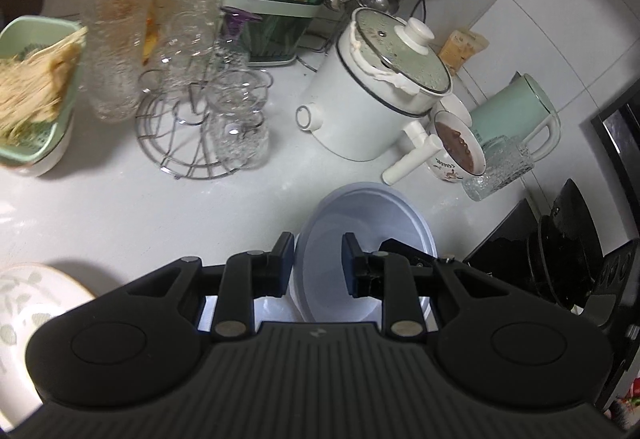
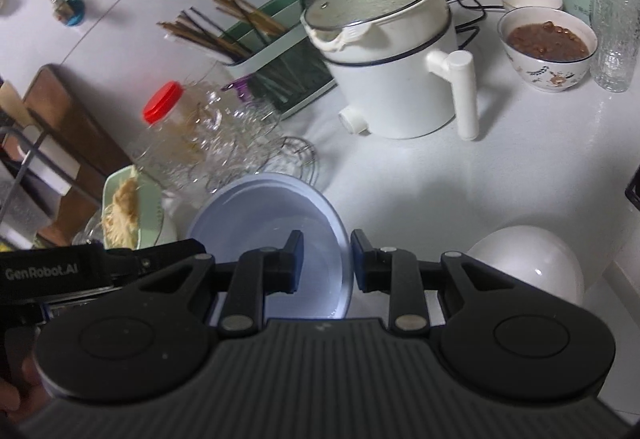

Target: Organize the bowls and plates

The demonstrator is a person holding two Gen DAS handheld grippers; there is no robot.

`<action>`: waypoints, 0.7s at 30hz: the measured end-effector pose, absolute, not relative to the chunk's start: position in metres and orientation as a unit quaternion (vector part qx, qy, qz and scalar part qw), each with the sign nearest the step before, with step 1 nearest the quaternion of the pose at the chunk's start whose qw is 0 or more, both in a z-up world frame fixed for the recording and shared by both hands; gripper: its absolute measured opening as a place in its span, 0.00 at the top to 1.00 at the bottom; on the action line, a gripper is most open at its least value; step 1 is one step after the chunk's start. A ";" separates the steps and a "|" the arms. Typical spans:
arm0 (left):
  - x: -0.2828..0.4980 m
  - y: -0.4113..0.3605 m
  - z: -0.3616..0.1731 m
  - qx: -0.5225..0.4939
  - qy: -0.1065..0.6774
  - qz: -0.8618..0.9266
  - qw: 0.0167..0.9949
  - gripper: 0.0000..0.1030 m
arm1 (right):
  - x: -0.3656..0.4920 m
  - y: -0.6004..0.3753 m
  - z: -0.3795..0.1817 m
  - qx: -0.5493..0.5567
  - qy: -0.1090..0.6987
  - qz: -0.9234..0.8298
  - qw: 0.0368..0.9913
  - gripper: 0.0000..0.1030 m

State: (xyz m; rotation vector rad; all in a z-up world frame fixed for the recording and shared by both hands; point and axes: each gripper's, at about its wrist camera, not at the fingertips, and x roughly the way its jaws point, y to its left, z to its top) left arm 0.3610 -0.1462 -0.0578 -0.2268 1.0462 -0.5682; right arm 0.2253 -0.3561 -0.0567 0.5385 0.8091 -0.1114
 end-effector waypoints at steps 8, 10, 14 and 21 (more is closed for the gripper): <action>0.342 -0.117 -0.072 -0.119 0.496 -0.231 0.829 0.72 | 0.228 -0.329 -0.066 0.227 0.429 -0.024 0.874 0.71; 0.339 -0.110 -0.079 -0.123 0.504 -0.220 0.826 0.72 | 0.228 -0.320 -0.072 0.220 0.440 -0.016 0.871 0.71; 0.336 -0.101 -0.096 -0.123 0.518 -0.201 0.822 0.72 | 0.231 -0.307 -0.086 0.208 0.464 -0.006 0.861 0.71; 0.336 -0.093 -0.128 -0.118 0.538 -0.179 0.815 0.71 | 0.235 -0.289 -0.110 0.176 0.489 0.006 0.854 0.71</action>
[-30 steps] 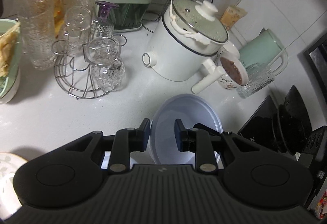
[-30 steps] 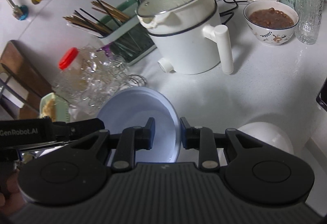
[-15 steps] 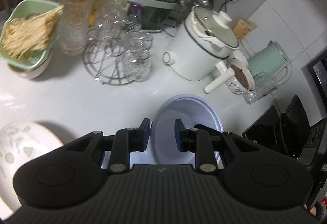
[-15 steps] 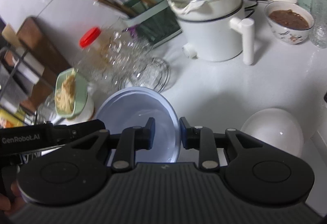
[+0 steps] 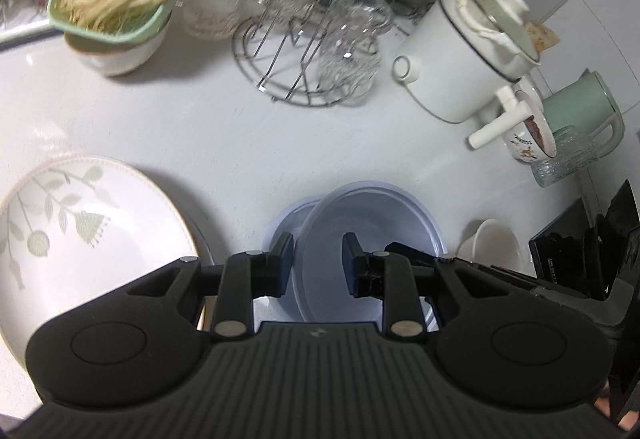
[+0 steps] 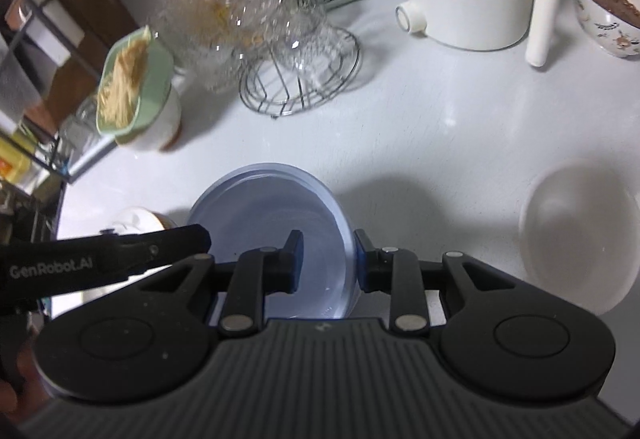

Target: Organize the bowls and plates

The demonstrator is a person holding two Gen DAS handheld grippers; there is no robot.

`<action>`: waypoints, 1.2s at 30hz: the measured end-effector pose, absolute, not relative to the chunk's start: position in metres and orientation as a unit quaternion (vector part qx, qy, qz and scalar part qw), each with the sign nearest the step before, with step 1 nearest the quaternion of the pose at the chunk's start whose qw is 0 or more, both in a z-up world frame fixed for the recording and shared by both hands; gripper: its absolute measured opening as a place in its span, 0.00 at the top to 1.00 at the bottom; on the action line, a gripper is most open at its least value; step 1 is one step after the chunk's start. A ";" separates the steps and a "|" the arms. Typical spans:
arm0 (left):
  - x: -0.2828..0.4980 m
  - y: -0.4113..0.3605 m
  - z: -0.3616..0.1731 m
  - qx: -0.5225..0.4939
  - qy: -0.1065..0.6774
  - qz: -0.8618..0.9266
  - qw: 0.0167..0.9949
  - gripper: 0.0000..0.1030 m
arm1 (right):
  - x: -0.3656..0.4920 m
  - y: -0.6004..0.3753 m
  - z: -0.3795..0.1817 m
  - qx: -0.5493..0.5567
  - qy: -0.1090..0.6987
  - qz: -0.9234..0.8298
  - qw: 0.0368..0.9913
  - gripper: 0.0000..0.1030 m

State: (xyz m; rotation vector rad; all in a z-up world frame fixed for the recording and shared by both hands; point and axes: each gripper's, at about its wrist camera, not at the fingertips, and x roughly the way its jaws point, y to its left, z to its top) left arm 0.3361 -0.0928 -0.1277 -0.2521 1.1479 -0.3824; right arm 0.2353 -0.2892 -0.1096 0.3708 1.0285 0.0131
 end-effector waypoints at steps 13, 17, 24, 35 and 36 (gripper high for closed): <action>0.341 -0.084 -0.136 -0.128 0.543 -0.163 0.814 0.63 | 0.240 -0.288 -0.122 0.187 0.495 0.017 0.848 0.66; 0.339 -0.084 -0.122 -0.121 0.534 -0.167 0.820 0.61 | 0.236 -0.290 -0.111 0.188 0.482 0.015 0.856 0.53; 0.328 -0.087 -0.090 -0.109 0.506 -0.184 0.836 0.61 | 0.224 -0.295 -0.082 0.181 0.452 0.015 0.873 0.53; 0.319 -0.106 -0.057 -0.079 0.470 -0.222 0.851 0.61 | 0.204 -0.310 -0.058 0.180 0.408 -0.011 0.895 0.53; 0.319 -0.110 -0.056 -0.076 0.467 -0.227 0.851 0.61 | 0.202 -0.313 -0.056 0.179 0.401 -0.016 0.898 0.53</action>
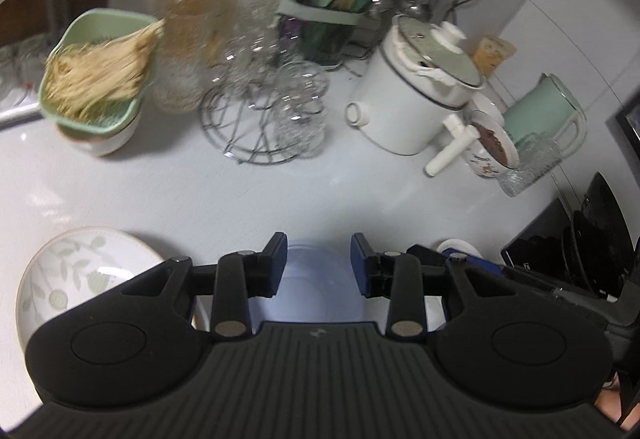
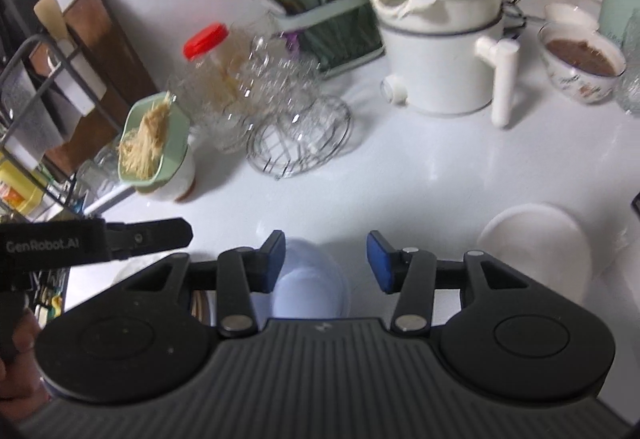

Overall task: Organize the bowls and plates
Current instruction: 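Open both grippers and move them toward the white bowl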

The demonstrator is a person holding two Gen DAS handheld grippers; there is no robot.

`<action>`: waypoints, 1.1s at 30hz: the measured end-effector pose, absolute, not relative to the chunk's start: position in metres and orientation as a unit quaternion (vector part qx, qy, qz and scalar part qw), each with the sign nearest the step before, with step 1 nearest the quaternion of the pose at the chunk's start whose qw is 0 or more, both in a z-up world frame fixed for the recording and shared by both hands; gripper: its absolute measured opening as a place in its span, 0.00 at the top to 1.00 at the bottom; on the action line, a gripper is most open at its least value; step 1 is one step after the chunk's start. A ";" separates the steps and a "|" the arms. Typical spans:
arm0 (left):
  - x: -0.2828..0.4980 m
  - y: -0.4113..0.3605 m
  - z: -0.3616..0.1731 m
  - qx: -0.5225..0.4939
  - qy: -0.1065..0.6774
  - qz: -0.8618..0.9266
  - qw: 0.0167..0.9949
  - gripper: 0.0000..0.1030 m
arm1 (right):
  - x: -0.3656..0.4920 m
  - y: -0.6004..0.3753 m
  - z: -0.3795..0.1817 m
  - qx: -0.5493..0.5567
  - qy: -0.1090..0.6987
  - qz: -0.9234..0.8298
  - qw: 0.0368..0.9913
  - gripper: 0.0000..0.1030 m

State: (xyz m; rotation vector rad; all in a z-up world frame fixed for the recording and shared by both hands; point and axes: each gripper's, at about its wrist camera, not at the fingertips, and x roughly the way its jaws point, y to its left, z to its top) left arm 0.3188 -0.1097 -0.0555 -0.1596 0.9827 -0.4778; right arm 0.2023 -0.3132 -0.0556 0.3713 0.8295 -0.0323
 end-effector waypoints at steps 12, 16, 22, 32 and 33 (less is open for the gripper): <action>0.313 -0.155 -0.052 -0.047 0.451 -0.282 0.845 0.61 | 0.170 -0.345 -0.046 0.173 0.361 -0.077 0.913 0.53; 0.313 -0.165 -0.053 -0.038 0.448 -0.292 0.844 0.61 | 0.165 -0.353 -0.045 0.176 0.356 -0.090 0.914 0.53; 0.317 -0.175 -0.053 -0.027 0.447 -0.303 0.841 0.61 | 0.165 -0.358 -0.042 0.169 0.347 -0.095 0.917 0.53; 0.326 -0.204 -0.054 -0.011 0.447 -0.325 0.833 0.61 | 0.165 -0.380 -0.044 0.168 0.335 -0.137 0.917 0.53; 0.326 -0.208 -0.055 -0.010 0.448 -0.329 0.831 0.61 | 0.165 -0.383 -0.045 0.170 0.334 -0.139 0.916 0.53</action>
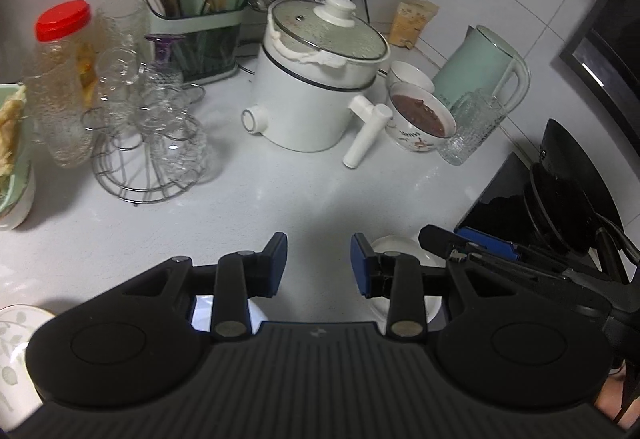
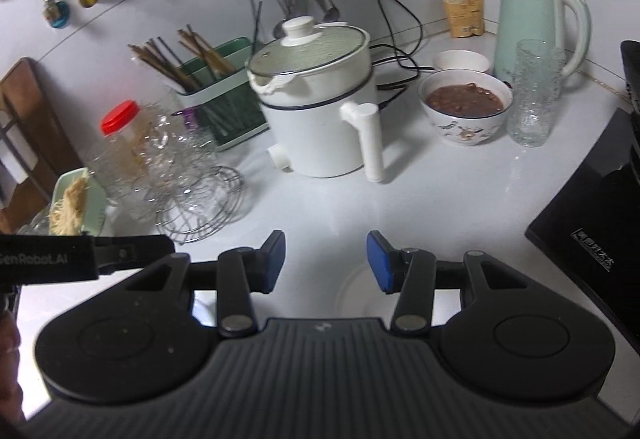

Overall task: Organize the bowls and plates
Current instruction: 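Open both grippers and move them toward the white bowl, then close both grippers on the rim of the white ceramic bowl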

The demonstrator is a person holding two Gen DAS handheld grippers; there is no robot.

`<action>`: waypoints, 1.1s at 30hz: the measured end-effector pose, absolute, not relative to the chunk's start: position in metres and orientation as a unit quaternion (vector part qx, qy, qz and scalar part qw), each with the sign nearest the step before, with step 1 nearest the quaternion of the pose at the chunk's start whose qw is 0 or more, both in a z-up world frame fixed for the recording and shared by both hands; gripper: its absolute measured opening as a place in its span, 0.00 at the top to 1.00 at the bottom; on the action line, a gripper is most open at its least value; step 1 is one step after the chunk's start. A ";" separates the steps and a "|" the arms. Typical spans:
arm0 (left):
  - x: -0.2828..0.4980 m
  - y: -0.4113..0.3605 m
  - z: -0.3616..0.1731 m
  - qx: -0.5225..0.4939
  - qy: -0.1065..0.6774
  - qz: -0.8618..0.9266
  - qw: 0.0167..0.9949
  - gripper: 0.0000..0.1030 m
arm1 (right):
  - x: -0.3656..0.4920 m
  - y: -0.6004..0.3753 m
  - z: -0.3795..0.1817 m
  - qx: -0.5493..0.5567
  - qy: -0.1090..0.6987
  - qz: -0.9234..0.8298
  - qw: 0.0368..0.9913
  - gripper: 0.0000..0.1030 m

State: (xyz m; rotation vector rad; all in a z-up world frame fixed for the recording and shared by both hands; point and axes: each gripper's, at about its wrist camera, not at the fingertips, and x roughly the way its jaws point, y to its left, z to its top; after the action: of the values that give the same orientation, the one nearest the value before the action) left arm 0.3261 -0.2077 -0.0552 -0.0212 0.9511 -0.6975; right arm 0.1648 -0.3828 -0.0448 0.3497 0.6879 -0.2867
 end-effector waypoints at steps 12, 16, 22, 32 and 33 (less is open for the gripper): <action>0.343 -0.254 -0.080 0.013 0.474 -0.348 0.809 0.47 | 0.158 -0.423 -0.060 0.183 0.340 -0.201 0.900 0.39; 0.357 -0.264 -0.089 0.009 0.483 -0.347 0.804 0.47 | 0.154 -0.437 -0.070 0.195 0.350 -0.213 0.891 0.36; 0.369 -0.284 -0.105 0.025 0.491 -0.360 0.793 0.46 | 0.151 -0.449 -0.091 0.202 0.367 -0.231 0.878 0.36; 0.374 -0.319 -0.151 0.061 0.525 -0.392 0.753 0.47 | 0.147 -0.465 -0.134 0.247 0.405 -0.240 0.847 0.37; 0.374 -0.320 -0.156 0.062 0.530 -0.393 0.749 0.47 | 0.147 -0.466 -0.138 0.256 0.409 -0.239 0.843 0.37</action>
State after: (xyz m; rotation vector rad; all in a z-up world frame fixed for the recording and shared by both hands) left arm 0.3735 -0.3200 -0.1561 0.1351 1.1584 -0.8597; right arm 0.1474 -0.4656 -0.1376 0.5401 0.8628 -0.5058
